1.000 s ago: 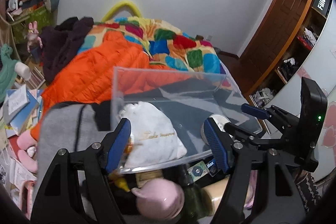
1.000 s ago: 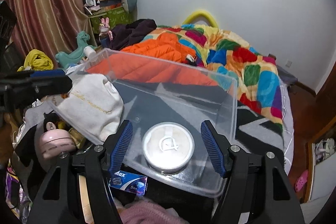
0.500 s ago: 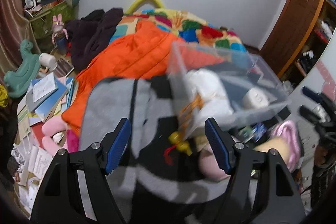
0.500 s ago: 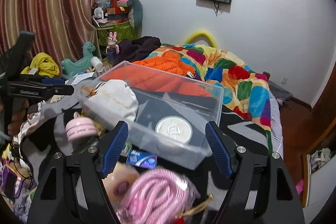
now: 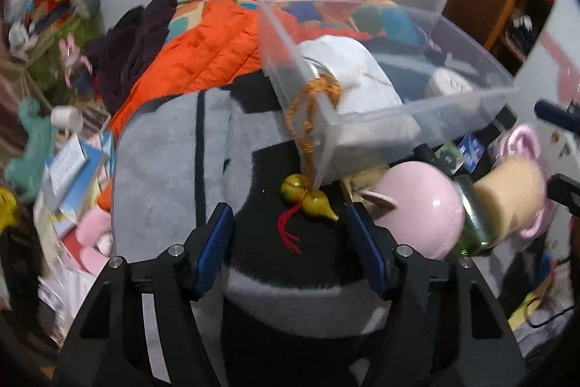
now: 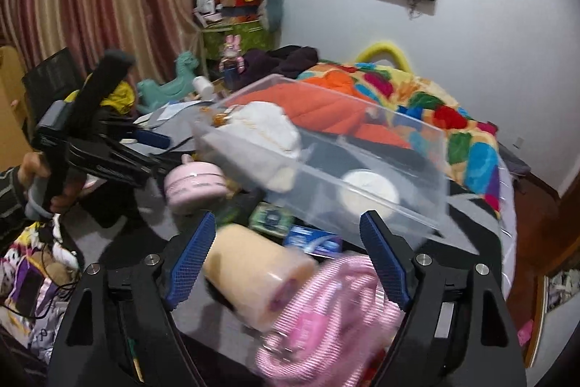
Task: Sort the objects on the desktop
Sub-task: 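Grasp the yellow gourd charm with the left tool while the right grasps the pink container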
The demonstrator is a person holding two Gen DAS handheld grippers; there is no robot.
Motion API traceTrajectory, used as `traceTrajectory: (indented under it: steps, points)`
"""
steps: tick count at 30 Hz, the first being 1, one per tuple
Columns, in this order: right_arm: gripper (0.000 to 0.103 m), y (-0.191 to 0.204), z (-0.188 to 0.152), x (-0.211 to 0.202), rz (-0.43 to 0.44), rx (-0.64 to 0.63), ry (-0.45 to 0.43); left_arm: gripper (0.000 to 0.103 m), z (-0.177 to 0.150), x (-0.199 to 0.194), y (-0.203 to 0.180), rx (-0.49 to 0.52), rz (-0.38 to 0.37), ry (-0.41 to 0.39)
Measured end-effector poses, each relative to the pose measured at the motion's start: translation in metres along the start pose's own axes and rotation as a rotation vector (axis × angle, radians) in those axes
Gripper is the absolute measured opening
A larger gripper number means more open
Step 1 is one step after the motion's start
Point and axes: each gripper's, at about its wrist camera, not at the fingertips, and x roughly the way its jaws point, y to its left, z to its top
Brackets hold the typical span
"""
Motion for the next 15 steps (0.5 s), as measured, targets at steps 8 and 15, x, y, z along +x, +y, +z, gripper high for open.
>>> traceTrajectory:
  steps: [8, 15]
  points:
    - [0.079, 0.027, 0.0, 0.013, 0.065, -0.065, 0.027, 0.06, 0.008, 0.024, 0.004, 0.005, -0.061, 0.044]
    - [0.079, 0.044, 0.006, 0.034, 0.131, -0.086, 0.093, 0.034, 0.009, 0.026, -0.001, 0.023, -0.076, -0.002]
